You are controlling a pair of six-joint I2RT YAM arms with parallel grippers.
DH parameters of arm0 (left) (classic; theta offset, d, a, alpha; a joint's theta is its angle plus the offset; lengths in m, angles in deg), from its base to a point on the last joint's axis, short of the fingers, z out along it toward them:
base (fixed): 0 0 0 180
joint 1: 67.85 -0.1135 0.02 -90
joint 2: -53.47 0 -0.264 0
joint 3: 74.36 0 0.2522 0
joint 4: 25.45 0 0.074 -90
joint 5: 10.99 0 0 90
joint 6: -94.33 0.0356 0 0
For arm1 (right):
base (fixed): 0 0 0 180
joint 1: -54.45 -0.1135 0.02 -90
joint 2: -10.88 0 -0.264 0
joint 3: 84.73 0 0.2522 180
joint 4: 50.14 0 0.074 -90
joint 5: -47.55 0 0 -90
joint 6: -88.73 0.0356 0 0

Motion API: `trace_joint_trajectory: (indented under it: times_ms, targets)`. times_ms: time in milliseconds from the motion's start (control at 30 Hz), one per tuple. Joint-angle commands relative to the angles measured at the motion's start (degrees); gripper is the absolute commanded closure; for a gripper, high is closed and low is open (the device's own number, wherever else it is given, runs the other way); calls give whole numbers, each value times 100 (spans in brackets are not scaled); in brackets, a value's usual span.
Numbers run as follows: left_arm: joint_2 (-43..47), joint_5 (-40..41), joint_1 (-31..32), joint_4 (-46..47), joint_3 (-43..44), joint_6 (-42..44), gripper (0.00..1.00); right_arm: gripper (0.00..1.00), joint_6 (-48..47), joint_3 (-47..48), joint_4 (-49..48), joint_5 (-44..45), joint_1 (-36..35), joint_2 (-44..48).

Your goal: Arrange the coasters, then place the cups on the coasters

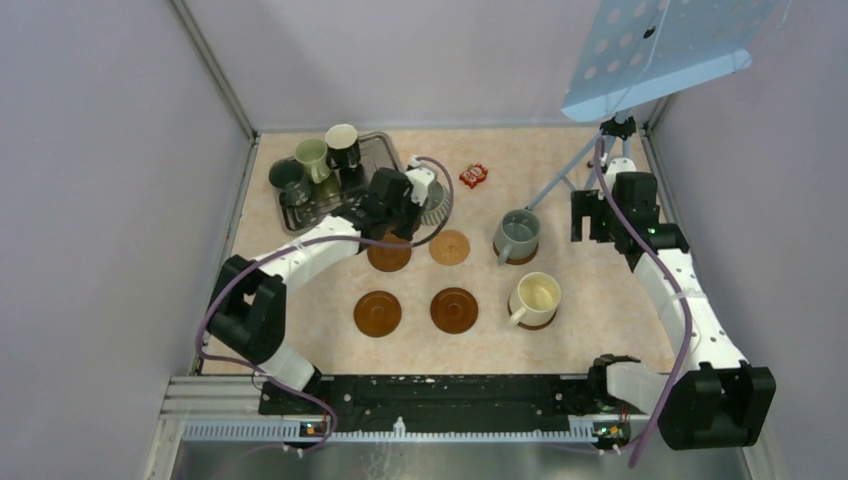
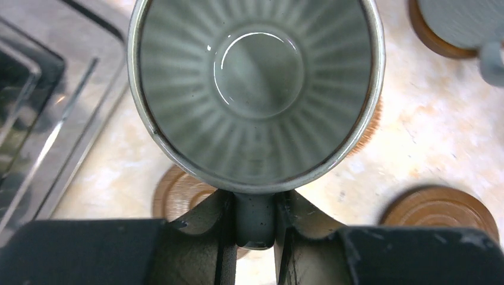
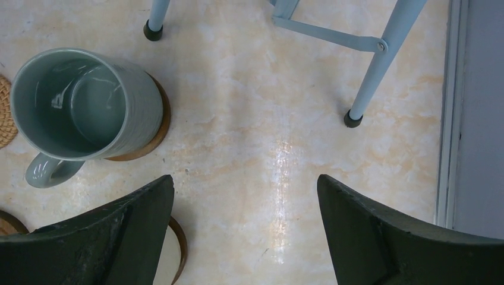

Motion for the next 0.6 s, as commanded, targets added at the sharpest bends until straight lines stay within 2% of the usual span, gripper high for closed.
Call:
trace_joint_trajectory:
  times_ms: [0, 233, 567]
  targets:
    - [407, 99, 444, 434, -60, 218, 100, 11, 105, -45, -155, -40, 56, 252]
    - [379, 23, 881, 80, -152, 143, 100, 11, 157, -79, -57, -54, 58, 370]
    - [-271, 833, 1049, -57, 216, -681, 100, 11, 193, -128, -16, -111, 59, 431]
